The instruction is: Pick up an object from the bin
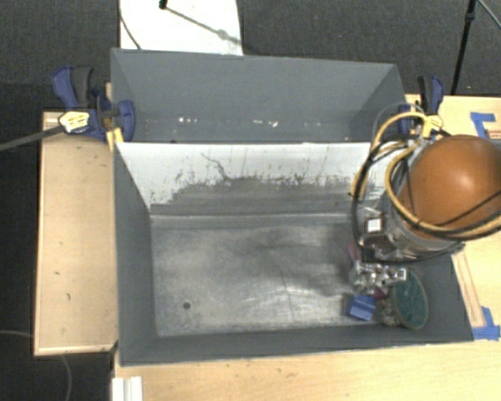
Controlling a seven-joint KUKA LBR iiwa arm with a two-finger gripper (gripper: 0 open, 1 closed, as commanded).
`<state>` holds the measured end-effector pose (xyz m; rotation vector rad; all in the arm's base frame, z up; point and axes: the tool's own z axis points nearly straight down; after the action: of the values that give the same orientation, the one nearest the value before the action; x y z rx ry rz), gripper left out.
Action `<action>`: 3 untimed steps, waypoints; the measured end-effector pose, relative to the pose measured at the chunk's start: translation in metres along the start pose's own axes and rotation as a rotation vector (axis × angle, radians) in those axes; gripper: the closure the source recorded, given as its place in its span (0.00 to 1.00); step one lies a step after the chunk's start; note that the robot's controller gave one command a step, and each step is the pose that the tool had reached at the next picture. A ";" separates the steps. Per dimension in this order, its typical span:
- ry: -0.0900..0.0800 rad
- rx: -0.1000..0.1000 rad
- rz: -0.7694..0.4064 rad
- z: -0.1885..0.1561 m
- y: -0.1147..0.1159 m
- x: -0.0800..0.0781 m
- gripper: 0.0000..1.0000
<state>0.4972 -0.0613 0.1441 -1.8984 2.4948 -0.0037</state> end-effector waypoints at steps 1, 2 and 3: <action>0.001 -0.004 0.004 0.002 0.000 0.000 0.00; -0.012 -0.001 -0.214 0.070 -0.009 0.018 0.00; -0.003 -0.002 -0.205 0.071 -0.010 0.024 1.00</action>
Offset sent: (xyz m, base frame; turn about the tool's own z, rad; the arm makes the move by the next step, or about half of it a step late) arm 0.0000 0.0000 0.0000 0.0000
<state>0.5011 -0.0869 0.0730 -2.1437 2.2865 0.0006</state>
